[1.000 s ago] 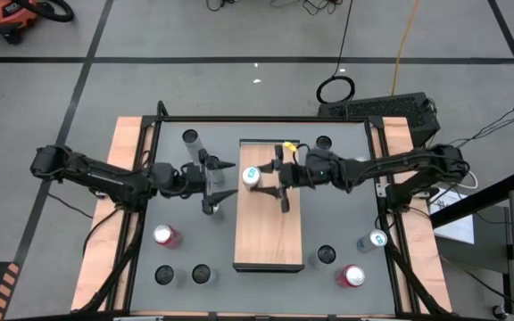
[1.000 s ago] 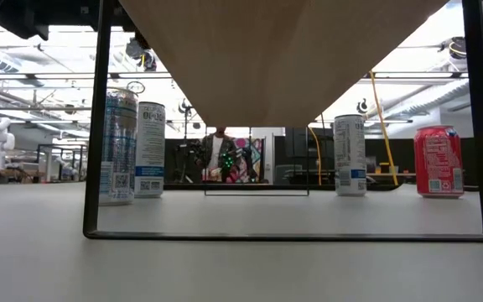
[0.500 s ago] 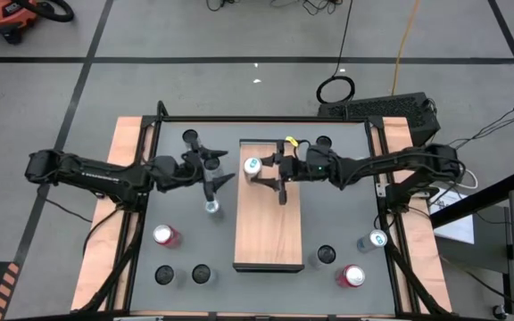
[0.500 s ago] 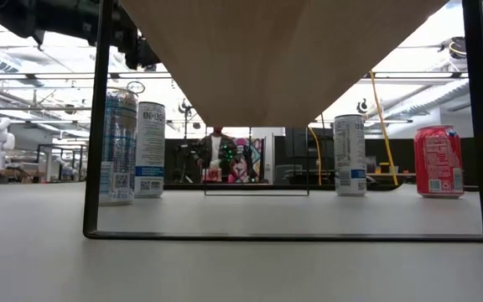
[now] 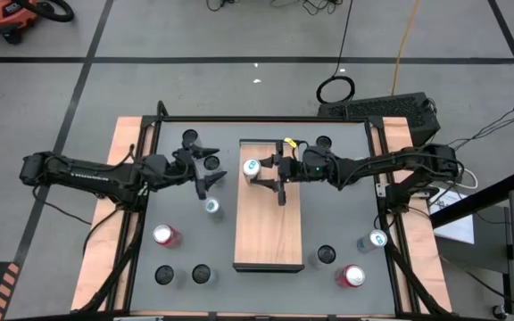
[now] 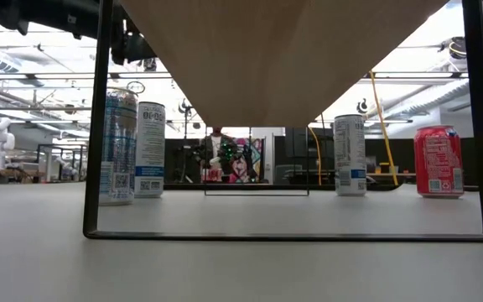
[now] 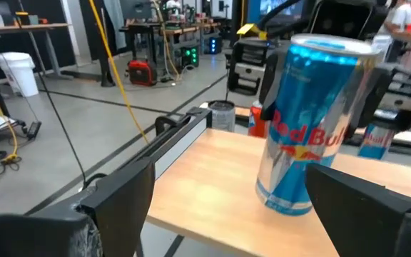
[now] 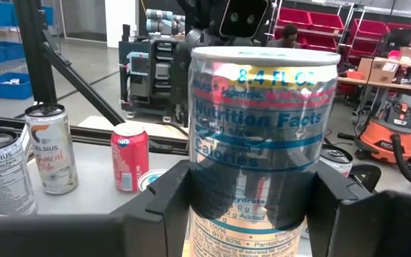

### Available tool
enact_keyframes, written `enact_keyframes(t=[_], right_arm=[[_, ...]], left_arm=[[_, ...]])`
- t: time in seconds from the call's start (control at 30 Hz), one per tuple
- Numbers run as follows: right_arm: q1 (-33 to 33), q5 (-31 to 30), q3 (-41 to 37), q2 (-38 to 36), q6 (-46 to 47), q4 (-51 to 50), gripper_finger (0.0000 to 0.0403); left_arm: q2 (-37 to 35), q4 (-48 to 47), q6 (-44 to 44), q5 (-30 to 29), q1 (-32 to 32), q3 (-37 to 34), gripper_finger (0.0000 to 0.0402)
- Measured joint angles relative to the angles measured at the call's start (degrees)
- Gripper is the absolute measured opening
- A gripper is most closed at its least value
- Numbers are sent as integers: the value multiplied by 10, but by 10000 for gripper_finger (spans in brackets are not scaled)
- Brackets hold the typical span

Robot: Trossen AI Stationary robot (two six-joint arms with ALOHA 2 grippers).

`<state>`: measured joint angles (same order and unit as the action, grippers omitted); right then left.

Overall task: Place canned beverage on shelf
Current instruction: Put the middle right blue soda can on the shelf

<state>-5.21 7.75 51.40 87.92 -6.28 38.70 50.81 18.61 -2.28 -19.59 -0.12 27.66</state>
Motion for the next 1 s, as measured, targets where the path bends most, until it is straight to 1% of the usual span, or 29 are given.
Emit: enact_keyframes(t=[0.27,0.4,0.77,0.93,1.0], right_arm=[[0,0,0,5,2,2,157],[0,0,0,20,6,13,157],[0,-1,0,21,1,15,157],[0,-1,1,44,-4,49,157],[0,-2,2,48,-4,48,157]], left_arm=[[0,-23,-19,0,0,0,360],[0,-23,-19,0,0,0,360],[0,-45,-19,0,0,0,360],[0,-47,-19,0,0,0,360],[0,-47,-19,0,0,0,360]])
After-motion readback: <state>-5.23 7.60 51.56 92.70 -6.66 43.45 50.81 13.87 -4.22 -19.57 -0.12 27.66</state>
